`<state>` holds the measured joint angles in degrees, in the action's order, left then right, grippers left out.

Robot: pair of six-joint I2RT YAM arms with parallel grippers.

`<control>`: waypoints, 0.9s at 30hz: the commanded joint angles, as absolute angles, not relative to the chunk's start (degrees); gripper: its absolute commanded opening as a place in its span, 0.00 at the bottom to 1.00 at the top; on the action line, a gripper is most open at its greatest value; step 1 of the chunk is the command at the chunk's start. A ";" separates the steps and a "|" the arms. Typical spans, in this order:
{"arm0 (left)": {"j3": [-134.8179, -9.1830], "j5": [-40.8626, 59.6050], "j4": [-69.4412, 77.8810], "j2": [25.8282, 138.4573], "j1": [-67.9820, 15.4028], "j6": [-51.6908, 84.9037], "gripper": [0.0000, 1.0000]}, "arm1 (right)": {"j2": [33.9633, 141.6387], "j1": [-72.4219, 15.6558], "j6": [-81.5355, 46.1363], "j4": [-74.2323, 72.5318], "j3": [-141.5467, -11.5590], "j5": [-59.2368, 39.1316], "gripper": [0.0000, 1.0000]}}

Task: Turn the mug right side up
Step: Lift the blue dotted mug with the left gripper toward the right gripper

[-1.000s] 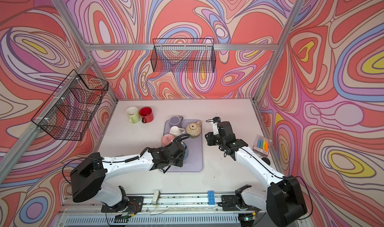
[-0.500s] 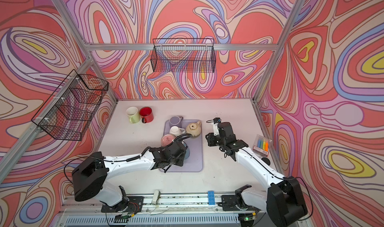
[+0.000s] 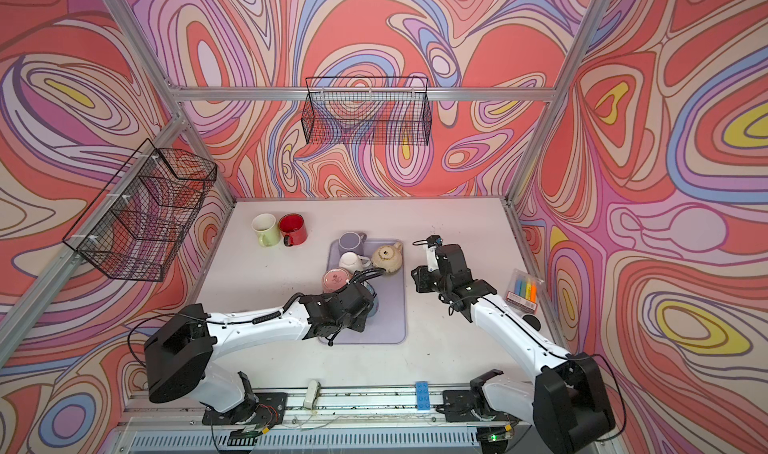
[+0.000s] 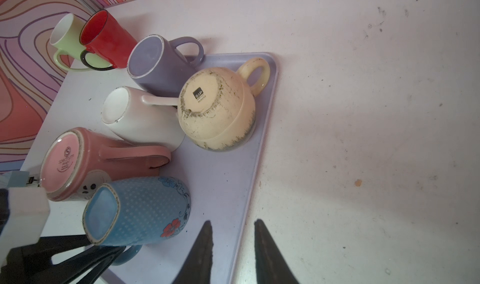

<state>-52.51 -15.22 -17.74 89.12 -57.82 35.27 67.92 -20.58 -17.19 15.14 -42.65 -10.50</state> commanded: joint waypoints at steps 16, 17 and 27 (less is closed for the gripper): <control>-57.01 -13.94 -11.43 84.85 -58.45 27.15 0.00 | 65.20 -20.13 -18.01 15.91 -40.61 -9.97 0.28; -57.19 -13.73 -10.77 84.44 -58.37 26.77 0.00 | 64.98 -19.95 -18.08 15.84 -40.38 -9.94 0.28; -55.67 -2.76 -2.09 77.62 -51.85 26.72 0.00 | 59.45 -14.88 -19.80 15.27 -38.16 -14.68 0.28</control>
<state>-54.76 -6.37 -9.67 81.12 -53.58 27.62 61.54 -16.49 -18.61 15.99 -39.24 -12.08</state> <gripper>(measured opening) 0.176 0.277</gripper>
